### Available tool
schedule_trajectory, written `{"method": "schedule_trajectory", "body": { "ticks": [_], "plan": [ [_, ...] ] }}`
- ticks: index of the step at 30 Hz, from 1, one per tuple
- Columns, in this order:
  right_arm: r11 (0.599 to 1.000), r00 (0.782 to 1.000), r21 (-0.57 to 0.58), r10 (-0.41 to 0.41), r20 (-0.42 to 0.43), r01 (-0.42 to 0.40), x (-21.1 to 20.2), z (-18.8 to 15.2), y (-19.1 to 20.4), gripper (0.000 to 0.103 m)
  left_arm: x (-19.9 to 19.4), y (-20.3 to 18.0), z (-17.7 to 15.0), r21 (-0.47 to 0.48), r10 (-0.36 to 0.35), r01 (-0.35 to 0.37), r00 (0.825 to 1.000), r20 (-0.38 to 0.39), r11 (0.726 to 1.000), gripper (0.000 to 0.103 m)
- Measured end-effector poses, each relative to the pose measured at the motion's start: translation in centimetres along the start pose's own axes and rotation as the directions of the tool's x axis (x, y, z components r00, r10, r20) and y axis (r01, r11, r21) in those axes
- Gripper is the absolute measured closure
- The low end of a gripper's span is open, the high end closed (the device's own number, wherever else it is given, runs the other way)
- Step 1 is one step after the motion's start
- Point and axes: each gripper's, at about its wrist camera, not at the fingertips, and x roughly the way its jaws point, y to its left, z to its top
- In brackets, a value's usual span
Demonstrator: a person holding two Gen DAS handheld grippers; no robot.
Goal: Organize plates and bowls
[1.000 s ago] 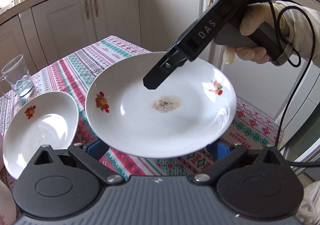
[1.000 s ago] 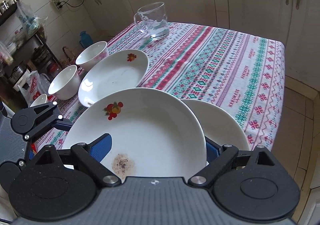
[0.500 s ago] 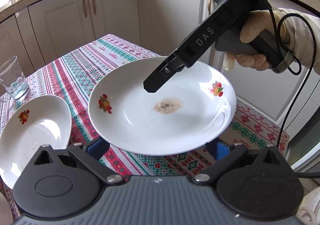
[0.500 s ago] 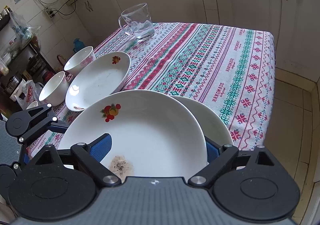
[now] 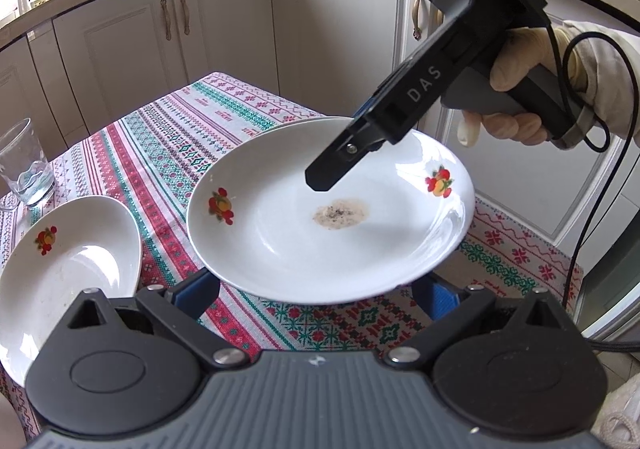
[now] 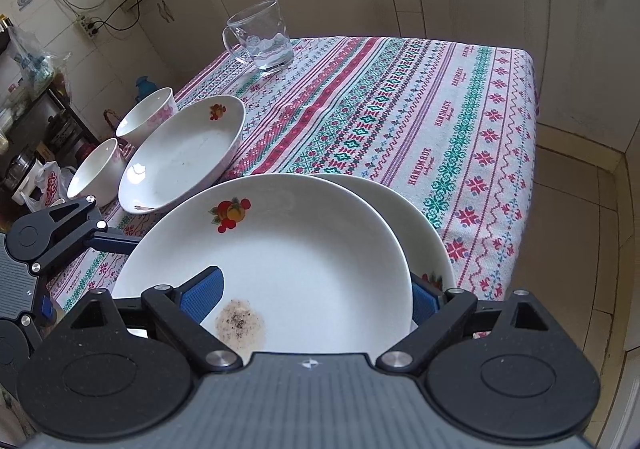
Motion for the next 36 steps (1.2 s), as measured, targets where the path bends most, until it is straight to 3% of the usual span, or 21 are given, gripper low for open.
{"method": "schedule_trajectory", "body": {
  "ticks": [14, 29, 36],
  "plan": [
    [0.998, 0.999, 0.018, -0.052, 0.006, 0.052, -1.6, -1.3, 0.2, 0.002, 0.6, -0.1, 0.3, 0.032, 0.013, -0.014, 1.000, 0.013, 0.999, 0.002],
    [0.992, 0.992, 0.003, -0.128, 0.002, 0.127, -2.8, -2.1, 1.5, 0.000, 0.8, 0.2, -0.1, 0.005, 0.002, -0.002, 1.000, 0.021, 1.000, 0.000],
    [0.981, 0.981, -0.020, -0.193, -0.017, 0.192, -2.7, -2.6, 2.3, 0.000, 0.4, -0.1, -0.5, -0.022, 0.033, -0.032, 0.999, 0.027, 0.999, 0.001]
  ]
}}
